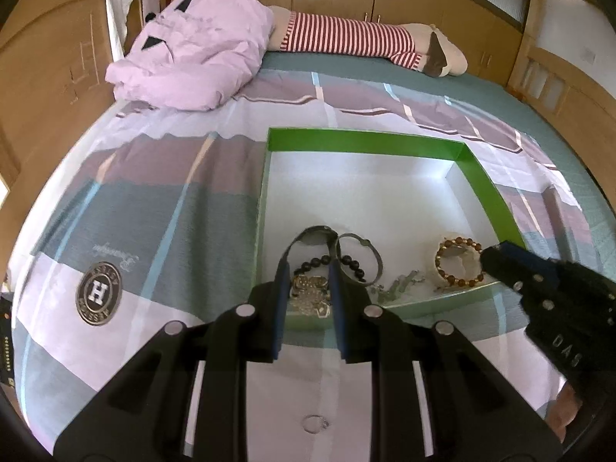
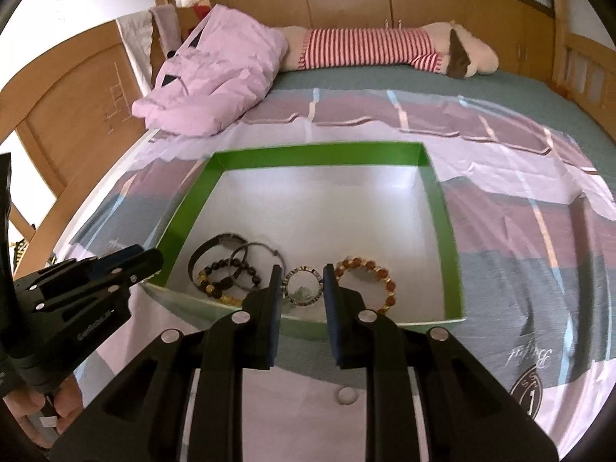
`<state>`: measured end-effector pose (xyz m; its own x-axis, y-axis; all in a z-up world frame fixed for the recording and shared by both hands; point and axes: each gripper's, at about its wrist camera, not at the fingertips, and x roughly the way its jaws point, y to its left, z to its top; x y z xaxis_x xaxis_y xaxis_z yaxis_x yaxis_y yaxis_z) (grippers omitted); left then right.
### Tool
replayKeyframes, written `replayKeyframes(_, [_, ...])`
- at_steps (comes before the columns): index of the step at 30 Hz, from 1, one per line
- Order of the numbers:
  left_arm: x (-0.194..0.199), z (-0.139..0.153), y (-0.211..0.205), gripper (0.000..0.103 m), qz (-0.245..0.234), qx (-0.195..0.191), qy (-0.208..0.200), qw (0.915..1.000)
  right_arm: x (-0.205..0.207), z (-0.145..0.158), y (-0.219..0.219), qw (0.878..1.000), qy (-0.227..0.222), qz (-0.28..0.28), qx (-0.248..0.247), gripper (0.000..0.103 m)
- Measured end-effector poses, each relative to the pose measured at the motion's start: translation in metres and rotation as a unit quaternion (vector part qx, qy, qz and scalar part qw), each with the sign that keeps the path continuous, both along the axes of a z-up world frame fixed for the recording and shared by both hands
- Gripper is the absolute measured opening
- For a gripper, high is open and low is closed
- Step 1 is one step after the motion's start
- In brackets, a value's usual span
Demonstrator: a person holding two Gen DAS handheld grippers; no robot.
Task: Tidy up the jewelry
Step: 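Carry the ring with the right tool while the left tool carries the charm over the box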
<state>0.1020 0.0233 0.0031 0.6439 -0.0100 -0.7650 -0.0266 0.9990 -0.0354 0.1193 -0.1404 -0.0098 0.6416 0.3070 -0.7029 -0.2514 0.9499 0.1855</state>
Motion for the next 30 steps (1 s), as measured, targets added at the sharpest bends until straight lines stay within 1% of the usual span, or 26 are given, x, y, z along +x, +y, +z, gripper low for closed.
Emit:
replayKeyframes(1, [0.0, 0.001, 0.0, 0.02, 0.003, 0.007, -0.004, 1.0, 0.0, 0.001, -0.001, 1.0, -0.005, -0.004, 0.002, 0.021])
replayKeyframes(4, [0.002, 0.004, 0.001, 0.02, 0.008, 0.012, -0.014, 0.9998, -0.002, 0.005, 0.0, 1.0, -0.024, -0.013, 0.009, 0.021])
replayKeyframes(8, [0.007, 0.004, 0.005, 0.02, 0.016, 0.021, -0.019, 0.9995, 0.0, 0.003, 0.004, 0.999, -0.04, -0.031, 0.007, 0.021])
replayKeyframes(11, [0.01, 0.003, 0.007, 0.02, 0.021, 0.027, -0.019, 0.9992, 0.007, -0.002, 0.008, 0.998, -0.037, -0.044, 0.016, 0.021])
replayKeyframes(15, [0.014, -0.005, 0.005, 0.02, 0.018, 0.03, -0.006, 0.9994, 0.015, -0.01, 0.017, 0.998, -0.028, -0.054, 0.025, 0.021])
replayKeyframes(19, [0.016, -0.011, 0.003, 0.02, 0.014, 0.034, 0.002, 0.9993, 0.015, -0.021, 0.028, 0.999, -0.019, -0.046, 0.005, 0.021])
replayKeyframes(26, [0.013, -0.012, -0.001, 0.021, 0.009, 0.04, -0.001, 0.9992, 0.013, -0.018, 0.03, 0.999, -0.025, -0.042, 0.004, 0.021])
replayKeyframes(30, [0.014, -0.011, -0.002, 0.021, 0.006, 0.036, -0.001, 0.9993, 0.014, -0.016, 0.029, 0.998, -0.032, -0.049, 0.005, 0.021])
